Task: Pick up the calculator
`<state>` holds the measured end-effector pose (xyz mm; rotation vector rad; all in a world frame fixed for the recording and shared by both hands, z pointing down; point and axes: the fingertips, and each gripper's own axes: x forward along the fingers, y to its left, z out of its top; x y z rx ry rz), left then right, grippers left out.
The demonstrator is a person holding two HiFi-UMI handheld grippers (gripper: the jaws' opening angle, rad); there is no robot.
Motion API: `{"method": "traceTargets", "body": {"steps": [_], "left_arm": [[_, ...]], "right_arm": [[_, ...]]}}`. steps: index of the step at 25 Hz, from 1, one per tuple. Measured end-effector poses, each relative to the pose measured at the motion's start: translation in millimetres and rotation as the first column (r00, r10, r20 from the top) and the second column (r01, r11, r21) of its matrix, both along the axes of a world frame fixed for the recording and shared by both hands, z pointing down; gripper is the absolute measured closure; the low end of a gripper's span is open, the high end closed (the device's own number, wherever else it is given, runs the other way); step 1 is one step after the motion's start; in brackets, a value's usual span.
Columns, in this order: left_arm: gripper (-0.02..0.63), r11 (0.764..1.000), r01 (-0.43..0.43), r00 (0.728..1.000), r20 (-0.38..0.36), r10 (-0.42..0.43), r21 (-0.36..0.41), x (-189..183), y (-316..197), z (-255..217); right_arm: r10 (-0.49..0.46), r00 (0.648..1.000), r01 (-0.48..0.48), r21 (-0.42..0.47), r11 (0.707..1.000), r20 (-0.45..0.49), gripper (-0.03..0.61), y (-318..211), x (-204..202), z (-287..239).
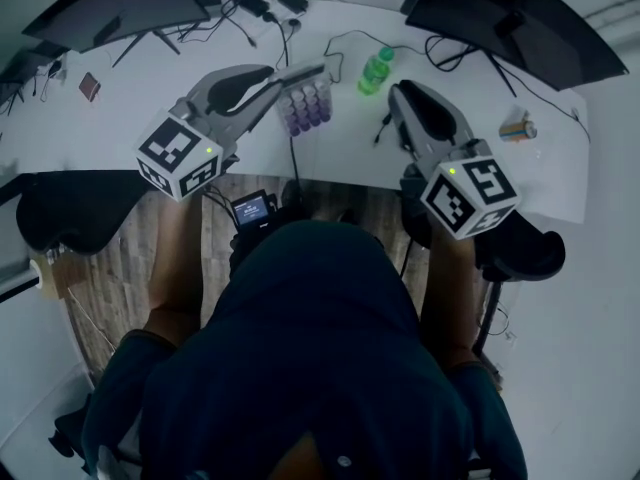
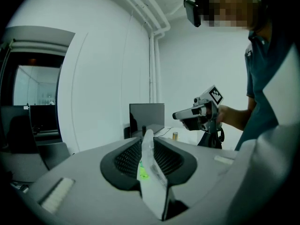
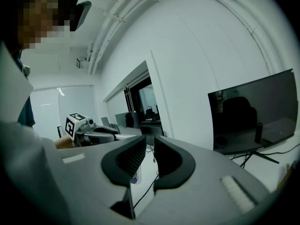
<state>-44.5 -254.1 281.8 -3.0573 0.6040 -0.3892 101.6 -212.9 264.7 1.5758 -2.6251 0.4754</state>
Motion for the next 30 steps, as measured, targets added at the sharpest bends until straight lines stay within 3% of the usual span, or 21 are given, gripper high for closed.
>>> {"method": "traceTargets", "body": {"steps": [10, 30], "left_arm": [[0.54, 0.999, -0.017, 1.0, -0.015, 0.017, 0.035, 5, 20, -17], [0.54, 1.0, -0.029, 1.0, -0.012, 0.029, -0.002, 10, 21, -5]], "right_arm": [[-0.029, 0.998, 0.027, -0.023, 0.999, -0.058, 0.543, 9, 2, 3], [-0.028, 0.998, 0.025, -0.055, 0.998, -0.054, 0.543, 8, 4, 10]]}}
